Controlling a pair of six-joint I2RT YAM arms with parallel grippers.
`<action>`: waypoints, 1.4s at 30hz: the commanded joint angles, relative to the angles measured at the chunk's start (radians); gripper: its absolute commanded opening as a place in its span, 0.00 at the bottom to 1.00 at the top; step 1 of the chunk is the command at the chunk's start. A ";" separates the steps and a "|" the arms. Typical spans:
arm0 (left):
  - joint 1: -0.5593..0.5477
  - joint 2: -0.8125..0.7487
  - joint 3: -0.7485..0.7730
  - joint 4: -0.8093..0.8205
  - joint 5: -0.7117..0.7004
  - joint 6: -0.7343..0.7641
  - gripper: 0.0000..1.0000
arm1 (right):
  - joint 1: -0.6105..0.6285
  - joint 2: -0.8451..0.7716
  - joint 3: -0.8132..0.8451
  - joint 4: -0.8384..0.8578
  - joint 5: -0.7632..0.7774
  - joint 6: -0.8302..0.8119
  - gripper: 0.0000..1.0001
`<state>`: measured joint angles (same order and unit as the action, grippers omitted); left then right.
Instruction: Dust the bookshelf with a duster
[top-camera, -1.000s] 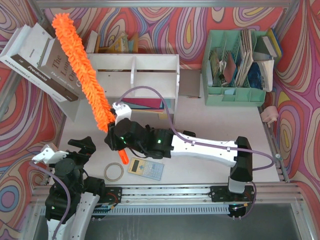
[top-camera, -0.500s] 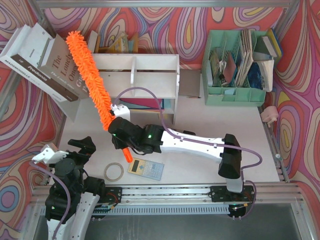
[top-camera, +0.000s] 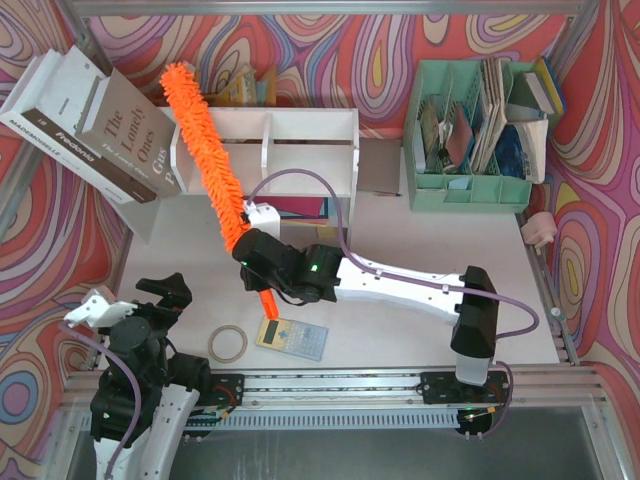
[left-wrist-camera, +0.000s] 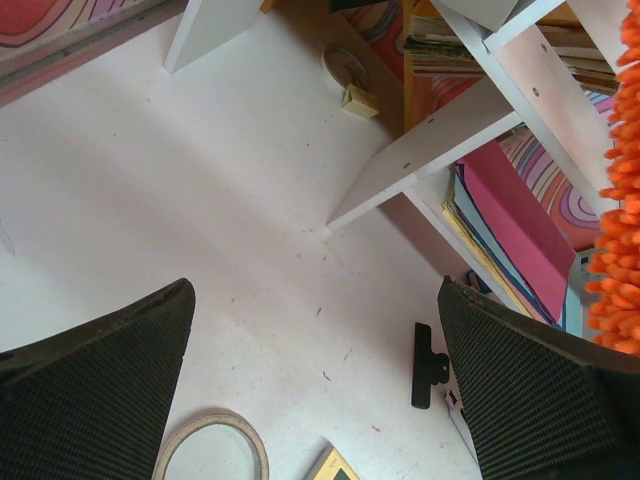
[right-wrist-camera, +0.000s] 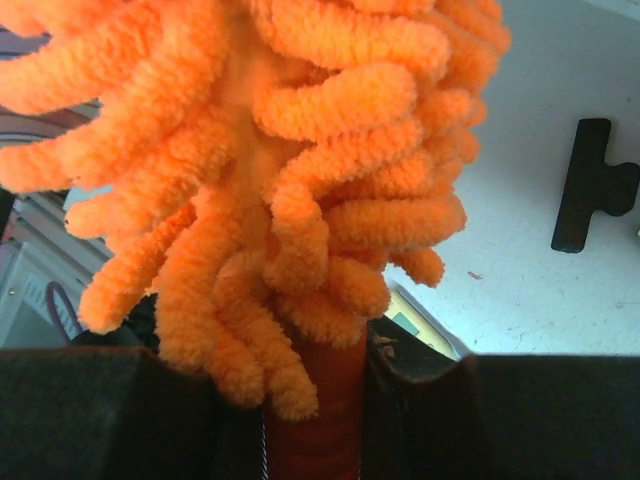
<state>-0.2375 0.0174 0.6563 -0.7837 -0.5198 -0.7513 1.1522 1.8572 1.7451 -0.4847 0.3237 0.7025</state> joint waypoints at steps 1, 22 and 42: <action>0.004 -0.013 -0.012 0.011 0.007 0.014 0.99 | -0.004 -0.081 -0.019 0.030 0.074 0.041 0.00; 0.004 -0.012 -0.008 0.007 0.003 0.013 0.99 | 0.012 0.012 0.084 0.006 -0.021 0.035 0.00; 0.004 -0.013 -0.010 0.007 0.006 0.013 0.99 | 0.012 -0.215 -0.133 -0.026 0.212 0.225 0.00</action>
<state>-0.2375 0.0174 0.6563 -0.7837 -0.5198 -0.7509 1.1667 1.6722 1.6089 -0.5266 0.4419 0.8833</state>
